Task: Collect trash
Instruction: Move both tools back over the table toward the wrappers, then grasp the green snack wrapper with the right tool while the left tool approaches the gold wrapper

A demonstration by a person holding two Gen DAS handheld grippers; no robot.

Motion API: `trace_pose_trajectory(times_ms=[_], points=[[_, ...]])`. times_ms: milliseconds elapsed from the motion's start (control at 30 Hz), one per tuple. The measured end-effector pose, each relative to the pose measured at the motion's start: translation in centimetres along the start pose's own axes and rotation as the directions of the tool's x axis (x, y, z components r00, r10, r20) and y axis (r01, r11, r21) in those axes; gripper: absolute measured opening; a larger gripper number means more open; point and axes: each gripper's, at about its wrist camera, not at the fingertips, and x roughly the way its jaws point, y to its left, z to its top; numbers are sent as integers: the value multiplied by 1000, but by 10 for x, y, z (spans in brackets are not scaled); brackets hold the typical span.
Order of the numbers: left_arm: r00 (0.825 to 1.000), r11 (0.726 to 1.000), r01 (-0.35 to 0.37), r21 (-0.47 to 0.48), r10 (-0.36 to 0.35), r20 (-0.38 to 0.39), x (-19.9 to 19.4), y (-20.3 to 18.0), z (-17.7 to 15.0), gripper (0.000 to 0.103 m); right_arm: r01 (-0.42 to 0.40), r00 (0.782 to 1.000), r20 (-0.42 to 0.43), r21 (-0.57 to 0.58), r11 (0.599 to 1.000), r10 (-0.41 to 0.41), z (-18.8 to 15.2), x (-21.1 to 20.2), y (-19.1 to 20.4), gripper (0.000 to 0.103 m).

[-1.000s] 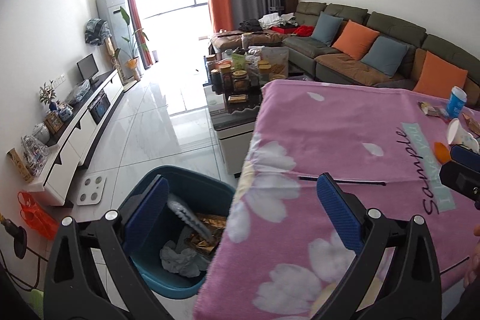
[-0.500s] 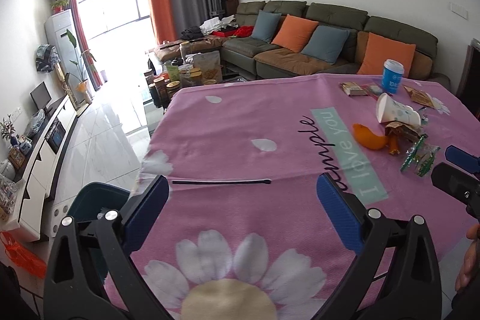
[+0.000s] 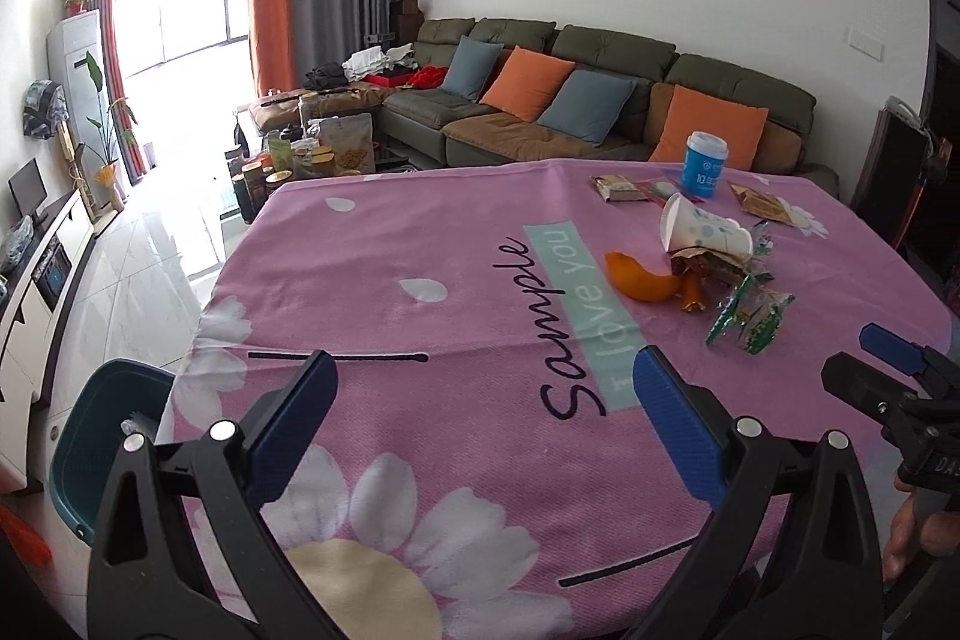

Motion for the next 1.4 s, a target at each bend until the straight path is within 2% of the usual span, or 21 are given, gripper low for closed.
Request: trace_pose_trajectory(times_ms=[300, 500, 800, 967, 1133, 1333, 1400], points=[[996, 996, 55, -65, -50, 69, -22, 9, -11, 97, 64, 997, 42, -8, 998, -64, -8, -18, -12, 96], [994, 997, 69, -19, -67, 89, -25, -4, -15, 97, 69, 996, 52, -2, 998, -69, -7, -17, -15, 96], [994, 996, 88, -10, -87, 68, -14, -11, -13, 97, 60, 998, 15, 38, 997, -60, 6, 19, -18, 96], [996, 997, 78, -15, -77, 55, -2, -10, -9, 97, 46, 998, -35, 72, 996, -43, 14, 48, -19, 95], [997, 996, 76, -36, -75, 29, 17, -4, -4, 97, 53, 996, -76, 90, 995, -46, 20, 69, -19, 86], [995, 994, 97, -41, -97, 0, 36, -4, -2, 97, 69, 990, -130, 118, 991, -54, 20, 87, -23, 66], [995, 994, 104, -43, -104, -8, 41, -5, -2, 97, 66, 989, -139, 132, 989, -48, 20, 90, -26, 66]])
